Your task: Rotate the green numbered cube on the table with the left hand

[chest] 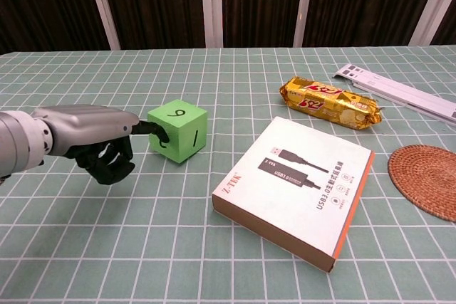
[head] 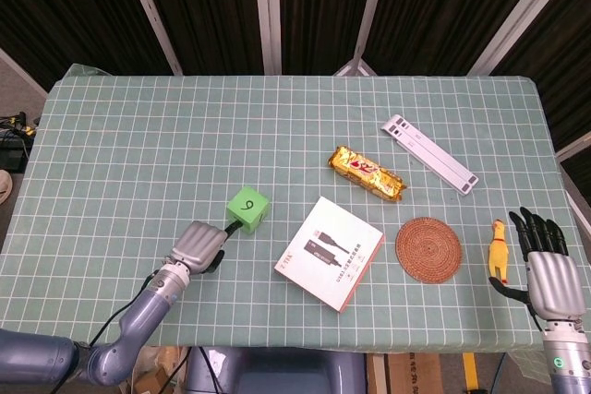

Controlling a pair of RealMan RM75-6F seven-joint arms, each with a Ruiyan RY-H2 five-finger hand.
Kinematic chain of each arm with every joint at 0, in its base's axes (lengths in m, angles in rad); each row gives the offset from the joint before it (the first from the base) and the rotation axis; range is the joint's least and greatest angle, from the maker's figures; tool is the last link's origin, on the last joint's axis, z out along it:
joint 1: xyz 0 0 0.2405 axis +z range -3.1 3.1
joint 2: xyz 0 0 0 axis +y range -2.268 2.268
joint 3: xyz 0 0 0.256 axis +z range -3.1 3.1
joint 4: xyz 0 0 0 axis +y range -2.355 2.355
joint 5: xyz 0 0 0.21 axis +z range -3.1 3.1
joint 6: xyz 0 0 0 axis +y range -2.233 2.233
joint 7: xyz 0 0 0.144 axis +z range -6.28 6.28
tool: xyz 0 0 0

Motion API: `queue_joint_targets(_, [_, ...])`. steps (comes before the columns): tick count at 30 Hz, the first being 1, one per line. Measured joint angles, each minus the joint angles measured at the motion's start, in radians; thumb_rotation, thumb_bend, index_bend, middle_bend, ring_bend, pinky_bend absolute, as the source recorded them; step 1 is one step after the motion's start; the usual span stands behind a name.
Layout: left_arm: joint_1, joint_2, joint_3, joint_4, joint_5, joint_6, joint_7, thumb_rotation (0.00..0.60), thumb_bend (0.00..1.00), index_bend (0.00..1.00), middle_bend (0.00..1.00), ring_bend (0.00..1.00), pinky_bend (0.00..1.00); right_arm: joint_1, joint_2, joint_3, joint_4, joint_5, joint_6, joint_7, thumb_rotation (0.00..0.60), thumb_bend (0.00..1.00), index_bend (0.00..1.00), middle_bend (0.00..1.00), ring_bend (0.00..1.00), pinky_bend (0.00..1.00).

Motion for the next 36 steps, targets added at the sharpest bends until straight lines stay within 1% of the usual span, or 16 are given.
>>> queue_joint_targets(7, [-0.039, -0.038, -0.017, -0.001, -0.051, 0.015, 0.049, 0.600, 0.72, 0.14, 0.76, 0.68, 0.72, 0.001, -0.001, 0.000, -0.001, 0.005, -0.005, -0.006, 0.600, 0.07, 0.05, 0.00, 0.00, 0.00])
queue_joint_targets(22, [-0.098, -0.092, -0.059, 0.009, -0.126, 0.054, 0.097, 0.600, 0.71, 0.14, 0.76, 0.68, 0.72, 0.002, 0.000, 0.001, 0.000, 0.009, -0.009, -0.005, 0.600, 0.07, 0.05, 0.00, 0.00, 0.00])
queue_joint_targets(36, [-0.159, -0.152, -0.111, 0.074, -0.188, 0.061, 0.118, 0.600, 0.71, 0.14, 0.76, 0.68, 0.72, 0.003, -0.002, 0.002, -0.002, 0.019, -0.015, -0.016, 0.600, 0.07, 0.05, 0.00, 0.00, 0.00])
